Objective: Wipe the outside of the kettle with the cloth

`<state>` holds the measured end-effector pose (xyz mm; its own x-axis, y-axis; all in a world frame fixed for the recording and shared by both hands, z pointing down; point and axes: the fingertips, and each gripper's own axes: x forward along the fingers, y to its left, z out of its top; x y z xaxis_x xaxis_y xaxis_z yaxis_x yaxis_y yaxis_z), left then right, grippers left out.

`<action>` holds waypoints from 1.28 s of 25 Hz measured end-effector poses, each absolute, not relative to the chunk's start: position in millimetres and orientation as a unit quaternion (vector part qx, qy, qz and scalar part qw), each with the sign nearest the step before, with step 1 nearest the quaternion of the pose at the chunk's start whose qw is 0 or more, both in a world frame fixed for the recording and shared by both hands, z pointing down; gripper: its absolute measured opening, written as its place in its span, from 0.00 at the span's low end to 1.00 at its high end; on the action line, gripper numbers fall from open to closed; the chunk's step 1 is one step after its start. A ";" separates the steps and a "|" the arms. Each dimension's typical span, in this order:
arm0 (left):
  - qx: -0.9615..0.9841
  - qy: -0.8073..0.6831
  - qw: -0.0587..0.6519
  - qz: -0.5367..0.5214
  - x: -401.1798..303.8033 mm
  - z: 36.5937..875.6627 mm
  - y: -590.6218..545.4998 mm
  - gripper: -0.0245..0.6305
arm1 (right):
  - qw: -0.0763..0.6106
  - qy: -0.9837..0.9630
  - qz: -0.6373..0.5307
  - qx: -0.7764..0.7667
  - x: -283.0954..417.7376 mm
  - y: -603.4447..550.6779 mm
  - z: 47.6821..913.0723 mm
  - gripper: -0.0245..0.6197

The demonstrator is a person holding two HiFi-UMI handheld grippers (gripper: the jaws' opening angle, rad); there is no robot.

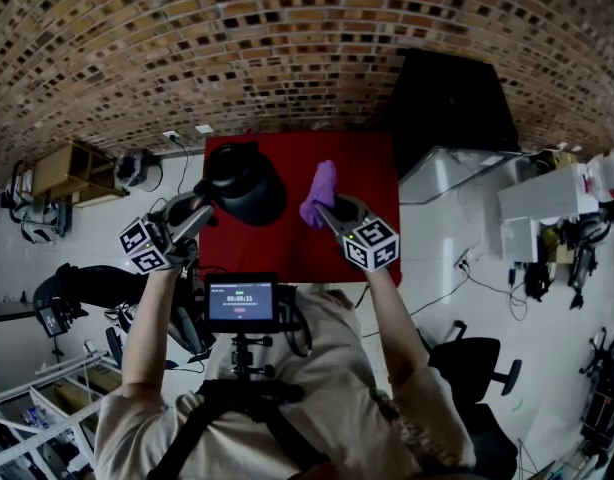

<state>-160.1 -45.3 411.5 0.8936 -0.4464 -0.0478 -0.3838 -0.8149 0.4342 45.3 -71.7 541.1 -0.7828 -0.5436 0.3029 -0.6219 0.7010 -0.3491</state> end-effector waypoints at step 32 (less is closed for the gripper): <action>0.984 -0.007 0.151 -0.093 -128.9 352.8 3.0 0.21 | -0.029 -0.989 0.109 0.093 -11.1 -107.0 418.0 0.21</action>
<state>-128.9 3.0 352.8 0.9825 -0.0415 -0.1816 0.0149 -0.9542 0.2988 -11.1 -107.0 418.0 -0.9811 -0.1899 -0.0368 -0.1773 0.9589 -0.2217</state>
